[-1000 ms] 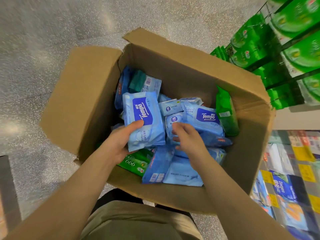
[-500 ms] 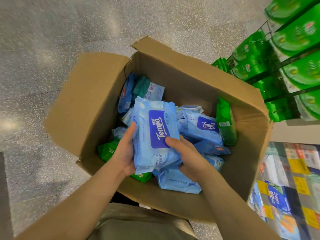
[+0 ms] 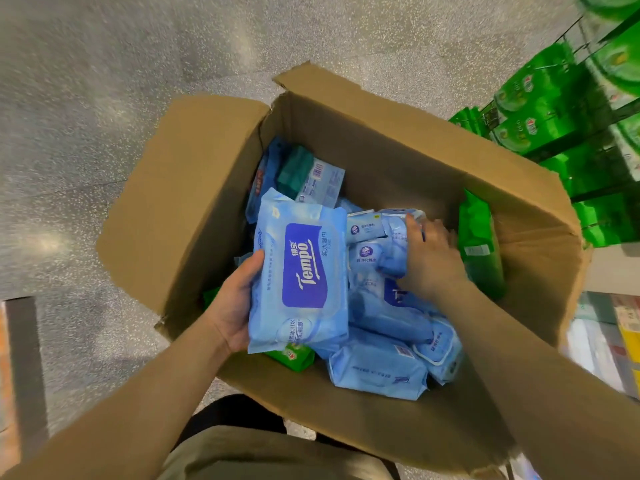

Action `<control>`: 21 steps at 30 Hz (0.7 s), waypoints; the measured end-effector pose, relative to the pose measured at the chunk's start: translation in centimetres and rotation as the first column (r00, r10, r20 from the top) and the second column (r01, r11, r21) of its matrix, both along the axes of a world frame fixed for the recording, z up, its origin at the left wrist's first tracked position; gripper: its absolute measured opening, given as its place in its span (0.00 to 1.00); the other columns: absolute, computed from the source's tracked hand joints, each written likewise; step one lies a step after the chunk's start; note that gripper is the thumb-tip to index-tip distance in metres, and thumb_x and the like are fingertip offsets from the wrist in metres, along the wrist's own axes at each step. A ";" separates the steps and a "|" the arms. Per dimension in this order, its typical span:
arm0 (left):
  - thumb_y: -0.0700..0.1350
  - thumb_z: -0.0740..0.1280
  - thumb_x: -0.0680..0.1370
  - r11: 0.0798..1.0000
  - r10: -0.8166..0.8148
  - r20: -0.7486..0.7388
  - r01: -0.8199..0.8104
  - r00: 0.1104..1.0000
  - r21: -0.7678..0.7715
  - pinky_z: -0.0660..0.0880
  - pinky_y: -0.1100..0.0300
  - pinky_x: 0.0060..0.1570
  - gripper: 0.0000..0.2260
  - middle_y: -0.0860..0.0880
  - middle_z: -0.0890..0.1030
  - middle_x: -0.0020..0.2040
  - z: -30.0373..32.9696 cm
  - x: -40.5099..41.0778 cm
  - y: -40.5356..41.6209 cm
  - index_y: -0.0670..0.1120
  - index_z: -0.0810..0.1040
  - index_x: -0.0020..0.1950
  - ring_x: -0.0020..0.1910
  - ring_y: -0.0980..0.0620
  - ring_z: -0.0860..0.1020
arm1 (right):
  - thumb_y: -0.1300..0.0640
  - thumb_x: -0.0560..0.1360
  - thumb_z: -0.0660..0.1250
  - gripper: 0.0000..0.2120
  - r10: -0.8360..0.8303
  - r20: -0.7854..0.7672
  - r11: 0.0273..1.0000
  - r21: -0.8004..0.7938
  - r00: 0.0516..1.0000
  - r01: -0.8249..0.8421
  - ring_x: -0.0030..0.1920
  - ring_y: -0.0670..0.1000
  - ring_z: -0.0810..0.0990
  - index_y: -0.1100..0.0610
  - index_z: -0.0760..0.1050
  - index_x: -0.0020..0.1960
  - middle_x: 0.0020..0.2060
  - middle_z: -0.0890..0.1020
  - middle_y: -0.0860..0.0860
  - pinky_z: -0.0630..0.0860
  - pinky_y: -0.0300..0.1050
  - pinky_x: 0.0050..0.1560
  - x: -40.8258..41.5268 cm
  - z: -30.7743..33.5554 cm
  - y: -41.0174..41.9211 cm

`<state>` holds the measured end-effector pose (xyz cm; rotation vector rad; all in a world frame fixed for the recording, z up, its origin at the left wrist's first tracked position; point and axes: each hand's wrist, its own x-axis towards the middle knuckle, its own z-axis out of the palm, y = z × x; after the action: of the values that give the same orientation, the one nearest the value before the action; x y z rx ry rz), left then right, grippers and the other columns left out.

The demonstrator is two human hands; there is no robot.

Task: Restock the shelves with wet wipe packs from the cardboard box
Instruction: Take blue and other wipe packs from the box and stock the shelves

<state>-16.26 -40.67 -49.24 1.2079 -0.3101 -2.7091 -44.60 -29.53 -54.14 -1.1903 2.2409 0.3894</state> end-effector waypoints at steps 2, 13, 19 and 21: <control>0.59 0.87 0.53 1.000 -0.008 -0.006 0.008 1.000 0.026 0.84 0.48 0.42 0.34 0.42 0.86 0.52 0.1 0.4 0.0 0.44 0.87 0.54 0.47 0.44 0.87 | 0.44 0.65 0.81 0.64 -0.056 0.032 0.997 0.047 0.998 0.055 0.77 0.63 0.54 0.53 0.38 0.83 0.77 0.55 0.59 0.66 0.60 0.71 -1.0 -0.8 0.0; 0.59 0.87 0.53 0.999 -0.032 0.063 0.033 0.998 -0.015 0.84 0.48 0.42 0.35 0.41 0.86 0.54 1.5 0.7 -0.3 0.46 0.87 0.55 0.48 0.43 0.87 | 0.51 0.59 0.84 0.51 -0.085 0.314 0.759 -0.595 0.946 0.265 0.63 0.56 0.69 0.56 0.64 0.77 0.63 0.72 0.56 0.69 0.54 0.66 0.9 3.5 2.9; 0.61 0.72 0.71 0.999 -0.051 0.156 0.050 0.986 0.006 0.84 0.45 0.43 0.27 0.39 0.85 0.57 3.9 0.9 -0.3 0.44 0.83 0.62 0.49 0.41 0.86 | 0.49 0.62 0.84 0.53 0.042 0.453 0.579 -0.738 0.890 0.348 0.70 0.51 0.69 0.43 0.56 0.77 0.66 0.66 0.44 0.69 0.49 0.70 3.8 13.7 2.9; 0.60 0.68 0.72 0.996 -0.087 0.160 0.087 0.983 0.005 0.85 0.46 0.42 0.24 0.39 0.86 0.56 5.3 0.3 0.0 0.44 0.86 0.58 0.47 0.40 0.86 | 0.48 0.62 0.83 0.52 0.178 0.358 0.590 -0.784 0.916 0.192 0.69 0.53 0.69 0.50 0.59 0.78 0.66 0.67 0.45 0.68 0.48 0.70 4.1 17.8 2.8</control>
<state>-15.98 -40.68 -43.90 1.4480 -0.3942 -2.6874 -40.55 -26.73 -36.38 -1.4981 2.0403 -0.9557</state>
